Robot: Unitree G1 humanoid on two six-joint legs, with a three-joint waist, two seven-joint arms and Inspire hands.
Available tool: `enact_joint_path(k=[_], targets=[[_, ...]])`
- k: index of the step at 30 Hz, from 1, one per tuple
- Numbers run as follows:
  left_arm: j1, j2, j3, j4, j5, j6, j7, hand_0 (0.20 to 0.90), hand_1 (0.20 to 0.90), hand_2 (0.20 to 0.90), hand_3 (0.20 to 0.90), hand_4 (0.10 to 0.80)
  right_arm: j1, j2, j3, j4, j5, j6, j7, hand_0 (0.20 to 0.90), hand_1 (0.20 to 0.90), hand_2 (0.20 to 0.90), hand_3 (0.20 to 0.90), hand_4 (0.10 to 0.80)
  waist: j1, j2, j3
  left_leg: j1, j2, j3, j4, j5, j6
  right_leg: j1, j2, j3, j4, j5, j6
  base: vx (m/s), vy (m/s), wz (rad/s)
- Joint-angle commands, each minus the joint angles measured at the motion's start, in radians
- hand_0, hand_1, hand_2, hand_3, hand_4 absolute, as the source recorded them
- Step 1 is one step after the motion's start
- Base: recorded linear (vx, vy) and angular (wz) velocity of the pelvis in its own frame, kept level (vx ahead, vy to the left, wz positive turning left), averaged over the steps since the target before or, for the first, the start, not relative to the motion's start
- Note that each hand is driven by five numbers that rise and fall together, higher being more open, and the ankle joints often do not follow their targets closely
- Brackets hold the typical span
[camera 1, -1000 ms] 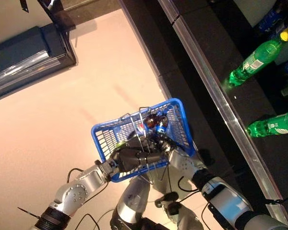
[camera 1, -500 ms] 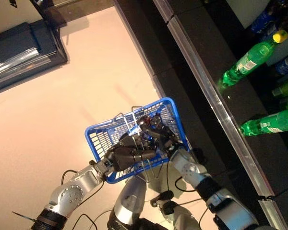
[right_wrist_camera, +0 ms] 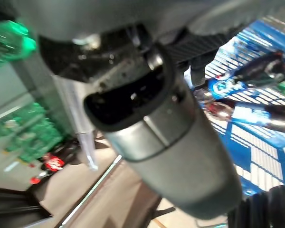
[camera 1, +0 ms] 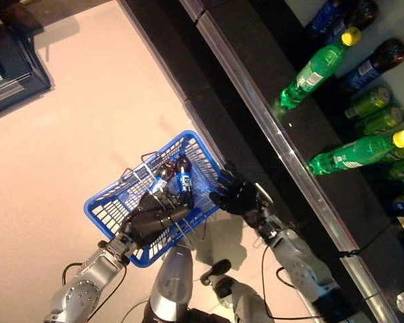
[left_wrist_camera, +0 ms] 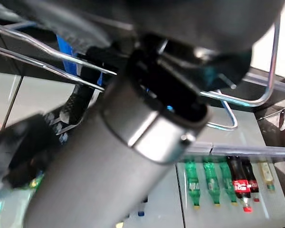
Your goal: Pick up the drink and place into the basket.
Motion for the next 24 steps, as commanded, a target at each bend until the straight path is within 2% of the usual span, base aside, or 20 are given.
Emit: enact_joint_path(k=[1,2,6,7,9,10,11,13,15,16,17,18,21,22,24], targets=[[-0.045,-0.102,0.034,-0.277,-0.063,-0.178,-0.23,0.3,0.3,0.3,0.2,0.1,0.033,-0.035,-0.009,-0.116,-0.045,-0.067,0.093,0.9,0.9,0.9,0.9,0.8,-0.057,0.01,-0.133,0.068,-0.007,0.071,0.001,-0.04,0.018,0.012,-0.02,0.092,-0.064,0.153,0.062,0.009,0.003,-0.13],[-0.033,-0.107,0.035,-0.226,-0.052,-0.206,-0.202,0.3,0.3,0.3,0.2,0.1,0.055,-0.029,-0.018,-0.107,-0.027,-0.061,0.111,0.9,0.9,0.9,0.9,0.8,-0.067,0.007,-0.147,0.083,-0.003,0.08,-0.006,-0.042,0.017,0.02,-0.02,0.102,-0.075,0.156,0.067,0.017,-0.006,-0.08],[-0.002,-0.135,0.047,-0.102,-0.036,-0.239,-0.101,0.3,0.3,0.3,0.2,0.1,0.11,-0.006,-0.025,-0.061,-0.014,-0.047,0.165,0.9,0.9,0.9,0.9,0.8,-0.087,-0.001,-0.184,0.121,0.007,0.101,-0.032,-0.044,0.013,0.038,-0.021,0.129,-0.107,0.168,0.079,0.027,-0.012,-0.17],[0.014,-0.157,0.057,0.01,-0.007,-0.259,-0.097,0.3,0.3,0.3,0.2,0.1,0.148,0.01,-0.019,-0.015,-0.005,-0.042,0.202,0.9,0.9,0.9,0.9,0.8,-0.106,-0.002,-0.214,0.15,0.017,0.121,-0.054,-0.044,0.01,0.047,-0.02,0.152,-0.126,0.173,0.086,0.015,0.016,-0.21],[0.032,-0.173,0.052,0.112,-0.028,-0.265,-0.033,0.3,0.3,0.3,0.2,0.1,0.181,0.025,-0.021,0.052,-0.005,-0.037,0.242,0.9,0.9,0.9,0.9,0.8,-0.128,0.0,-0.243,0.178,0.025,0.141,-0.075,-0.043,0.005,0.057,-0.02,0.176,-0.152,0.185,0.094,0.004,0.025,-0.31],[0.031,-0.184,0.05,0.177,-0.009,-0.291,-0.023,0.3,0.3,0.3,0.2,0.1,0.189,0.03,-0.017,0.084,-0.007,-0.035,0.254,0.9,0.9,0.9,0.9,0.8,-0.139,0.003,-0.255,0.188,0.029,0.151,-0.083,-0.041,0.003,0.06,-0.023,0.185,-0.163,0.19,0.096,-0.011,0.064,-0.3],[0.026,-0.2,0.054,0.309,0.018,-0.336,-0.024,0.3,0.3,0.3,0.2,0.1,0.205,0.034,-0.021,0.148,-0.016,-0.032,0.276,0.9,0.9,0.9,0.9,0.8,-0.163,0.006,-0.283,0.209,0.035,0.171,-0.107,-0.036,-0.001,0.059,-0.029,0.203,-0.182,0.199,0.1,-0.014,0.07,-0.21],[0.02,-0.217,0.05,0.429,0.026,-0.362,-0.013,0.3,0.3,0.3,0.2,0.1,0.218,0.041,-0.028,0.231,-0.003,-0.009,0.272,0.9,0.9,0.9,0.9,0.8,-0.185,0.015,-0.314,0.232,0.042,0.191,-0.133,-0.03,-0.007,0.063,-0.035,0.22,-0.202,0.209,0.103,-0.009,0.085,-0.18],[0.012,-0.226,0.058,0.543,0.021,-0.369,-0.003,0.3,0.3,0.3,0.2,0.1,0.226,0.058,-0.046,0.337,-0.024,0.005,0.239,0.9,0.9,0.9,0.9,0.8,-0.203,0.024,-0.333,0.256,0.049,0.212,-0.153,-0.028,-0.013,0.071,-0.042,0.229,-0.215,0.214,0.106,-0.009,0.081,-0.26],[-0.012,-0.244,0.071,0.675,0.021,-0.382,-0.007,0.3,0.3,0.3,0.2,0.1,0.212,0.069,-0.062,0.479,-0.135,-0.008,0.161,0.9,0.9,0.9,0.9,0.8,-0.219,0.038,-0.346,0.288,0.055,0.232,-0.177,-0.026,-0.018,0.085,-0.049,0.234,-0.227,0.218,0.109,-0.005,0.059,-0.31],[-0.013,-0.243,0.071,0.675,0.021,-0.382,-0.008,0.3,0.3,0.3,0.2,0.1,0.211,0.069,-0.062,0.48,-0.135,-0.009,0.161,0.9,0.9,0.9,0.9,0.8,-0.22,0.037,-0.347,0.285,0.054,0.232,-0.178,-0.024,-0.018,0.082,-0.049,0.234,-0.228,0.219,0.108,0.009,0.096,-0.31],[-0.03,-0.25,0.069,0.741,0.02,-0.378,0.024,0.3,0.3,0.3,0.2,0.1,0.198,0.074,-0.07,0.574,-0.209,-0.01,0.117,0.9,0.9,0.9,0.9,0.8,-0.228,0.048,-0.361,0.303,0.056,0.243,-0.191,-0.025,-0.019,0.091,-0.054,0.233,-0.234,0.219,0.108,0.018,0.074,-0.13],[-0.059,-0.27,0.076,0.855,0.024,-0.362,0.09,0.3,0.3,0.3,0.2,0.1,0.175,0.083,-0.072,0.745,-0.258,-0.012,0.051,0.9,0.9,0.9,0.9,0.8,-0.239,0.066,-0.381,0.329,0.058,0.256,-0.211,-0.024,-0.025,0.105,-0.063,0.233,-0.245,0.218,0.108,0.042,0.093,-0.06],[-0.083,-0.286,0.099,0.966,0.024,-0.347,0.12,0.3,0.3,0.3,0.2,0.1,0.156,0.105,-0.082,0.881,-0.304,-0.014,0.001,0.9,0.9,0.9,0.9,0.8,-0.245,0.076,-0.397,0.353,0.059,0.266,-0.23,-0.024,-0.028,0.123,-0.068,0.224,-0.253,0.217,0.107,0.056,0.053,-0.01],[-0.093,-0.295,0.11,1.011,0.055,-0.349,0.143,0.3,0.3,0.3,0.2,0.1,0.15,0.118,-0.091,0.937,-0.338,-0.025,-0.025,0.9,0.9,0.9,0.9,0.8,-0.248,0.08,-0.405,0.365,0.061,0.272,-0.24,-0.025,-0.029,0.132,-0.069,0.217,-0.254,0.214,0.105,0.051,0.048,0.01]])
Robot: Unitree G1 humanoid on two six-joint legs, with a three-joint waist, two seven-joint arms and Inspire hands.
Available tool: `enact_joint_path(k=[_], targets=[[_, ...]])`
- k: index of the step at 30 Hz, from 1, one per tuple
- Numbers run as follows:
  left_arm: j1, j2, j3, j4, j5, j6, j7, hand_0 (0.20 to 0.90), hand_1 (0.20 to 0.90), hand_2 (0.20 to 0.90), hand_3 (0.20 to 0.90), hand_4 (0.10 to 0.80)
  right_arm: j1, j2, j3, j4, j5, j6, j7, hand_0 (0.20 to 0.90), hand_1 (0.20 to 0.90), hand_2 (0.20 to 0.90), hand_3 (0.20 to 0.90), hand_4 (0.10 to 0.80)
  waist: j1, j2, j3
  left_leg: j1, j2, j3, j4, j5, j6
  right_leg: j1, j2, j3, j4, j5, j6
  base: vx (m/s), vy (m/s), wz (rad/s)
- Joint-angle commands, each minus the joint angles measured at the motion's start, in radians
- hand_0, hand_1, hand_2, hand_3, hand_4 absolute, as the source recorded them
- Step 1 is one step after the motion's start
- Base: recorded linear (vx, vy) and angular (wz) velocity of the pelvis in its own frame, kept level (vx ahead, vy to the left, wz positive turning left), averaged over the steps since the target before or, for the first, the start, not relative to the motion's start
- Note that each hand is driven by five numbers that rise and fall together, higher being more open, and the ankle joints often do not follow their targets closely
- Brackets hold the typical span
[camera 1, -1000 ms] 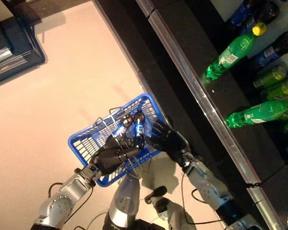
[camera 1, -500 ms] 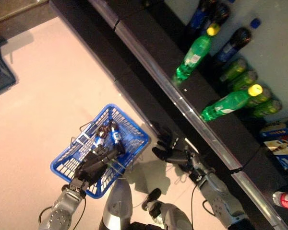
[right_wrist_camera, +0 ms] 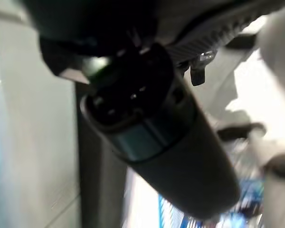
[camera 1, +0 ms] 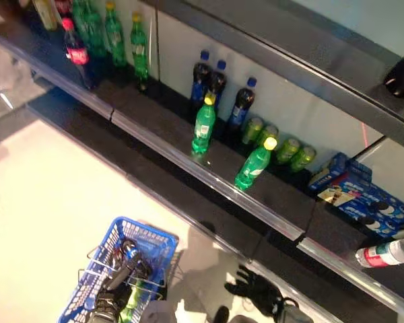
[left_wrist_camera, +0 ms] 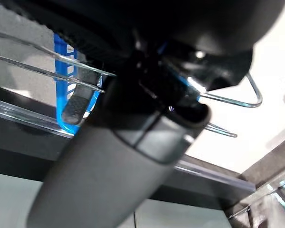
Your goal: Pick up the drink and place into the basket.
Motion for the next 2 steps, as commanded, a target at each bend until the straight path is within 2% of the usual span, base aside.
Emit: enact_joint_path(k=[1,2], targets=[[-0.013,-0.031,-0.028,-0.052,0.06,-0.063,-0.053,0.3,0.3,0.3,0.2,0.1,-0.002,-0.048,-0.025,0.018,-0.063,-0.072,-0.064,0.9,0.9,0.9,0.9,0.8,0.01,0.074,-0.086,0.046,0.082,0.072,0.048,-0.087,-0.061,-0.071,-0.057,-0.019,-0.034,0.134,0.047,0.044,0.044,-0.02],[-0.018,-0.036,-0.028,-0.03,0.081,-0.071,-0.047,0.3,0.3,0.3,0.2,0.1,-0.002,-0.04,-0.034,0.049,-0.058,-0.09,-0.074,0.9,0.9,0.9,0.9,0.8,0.009,0.077,-0.091,0.051,0.082,0.073,0.043,-0.087,-0.061,-0.067,-0.058,-0.022,-0.034,0.133,0.046,0.032,0.031,-0.05]])
